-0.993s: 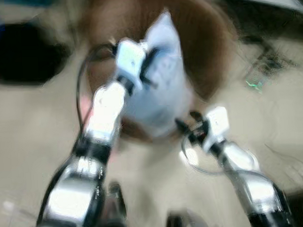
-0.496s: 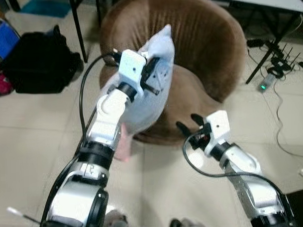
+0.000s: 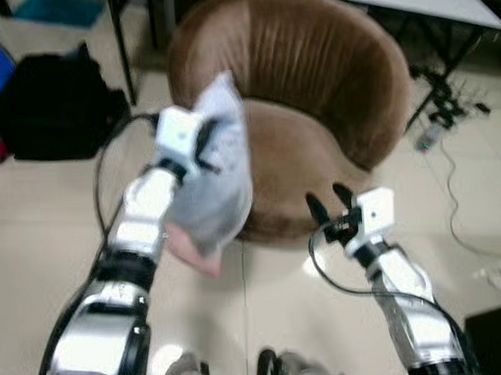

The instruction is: Move the pillow to the sofa from floor

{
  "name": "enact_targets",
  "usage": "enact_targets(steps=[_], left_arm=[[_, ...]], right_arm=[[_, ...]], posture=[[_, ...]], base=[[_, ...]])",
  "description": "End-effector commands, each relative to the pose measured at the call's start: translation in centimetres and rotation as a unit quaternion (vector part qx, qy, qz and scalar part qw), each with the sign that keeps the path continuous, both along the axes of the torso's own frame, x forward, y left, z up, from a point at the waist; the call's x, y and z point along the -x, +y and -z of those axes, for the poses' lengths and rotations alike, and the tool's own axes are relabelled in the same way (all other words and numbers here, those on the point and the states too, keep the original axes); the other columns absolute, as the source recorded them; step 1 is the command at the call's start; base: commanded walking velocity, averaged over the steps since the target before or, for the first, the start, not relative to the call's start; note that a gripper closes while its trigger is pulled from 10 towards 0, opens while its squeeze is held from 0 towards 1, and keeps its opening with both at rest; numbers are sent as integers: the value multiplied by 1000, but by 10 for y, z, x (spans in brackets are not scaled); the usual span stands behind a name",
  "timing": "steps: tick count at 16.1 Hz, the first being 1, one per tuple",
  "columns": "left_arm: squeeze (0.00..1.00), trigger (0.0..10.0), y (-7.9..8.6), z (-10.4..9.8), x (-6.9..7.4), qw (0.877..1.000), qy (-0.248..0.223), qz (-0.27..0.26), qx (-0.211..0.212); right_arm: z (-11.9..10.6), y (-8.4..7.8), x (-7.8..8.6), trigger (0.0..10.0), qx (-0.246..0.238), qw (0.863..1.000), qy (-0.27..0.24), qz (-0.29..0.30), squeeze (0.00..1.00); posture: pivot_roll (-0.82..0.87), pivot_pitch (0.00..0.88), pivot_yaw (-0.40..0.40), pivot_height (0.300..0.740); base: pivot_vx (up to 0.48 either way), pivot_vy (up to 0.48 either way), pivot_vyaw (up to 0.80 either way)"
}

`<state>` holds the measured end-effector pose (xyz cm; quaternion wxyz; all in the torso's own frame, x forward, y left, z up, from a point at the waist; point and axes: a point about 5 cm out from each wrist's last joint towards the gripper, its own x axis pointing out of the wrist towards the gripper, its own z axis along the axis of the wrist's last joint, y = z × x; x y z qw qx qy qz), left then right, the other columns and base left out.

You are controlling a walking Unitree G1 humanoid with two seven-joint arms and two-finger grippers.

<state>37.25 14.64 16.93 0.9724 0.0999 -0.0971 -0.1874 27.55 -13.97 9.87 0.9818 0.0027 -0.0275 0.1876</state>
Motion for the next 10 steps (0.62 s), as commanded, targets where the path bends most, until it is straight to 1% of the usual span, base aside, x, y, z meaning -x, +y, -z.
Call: enact_targets(steps=[1,3,4,6,8,10], left_arm=[[0,0,-17,-18,-2,999,-43,26,-3],[0,0,-24,-24,-7,998,-48,34,-12],[0,0,-29,-26,-8,998,-50,45,-20],[0,0,-34,-27,-10,997,-49,47,-21],[0,0,-37,-24,-10,998,-44,50,-19],[0,0,-36,-19,-10,998,-35,44,-24]], right_arm=[[0,-6,0,10000,1,1000,-6,17,0],[1,-3,-2,10000,1,1000,-15,17,0],[1,-2,-2,10000,-1,1000,-15,21,0],[4,1,1,10000,-3,1000,-12,16,0],[10,0,4,10000,-1,1000,-4,13,0],[11,1,7,10000,-3,1000,-6,4,0]], posture=[[26,93,-114,740],[5,83,-96,740],[-1,82,-92,740],[-7,83,-98,740],[7,84,-116,740],[19,90,-120,740]], base=[[0,0,0],[0,0,0],[319,0,0],[480,0,0],[480,0,0],[472,0,0]])
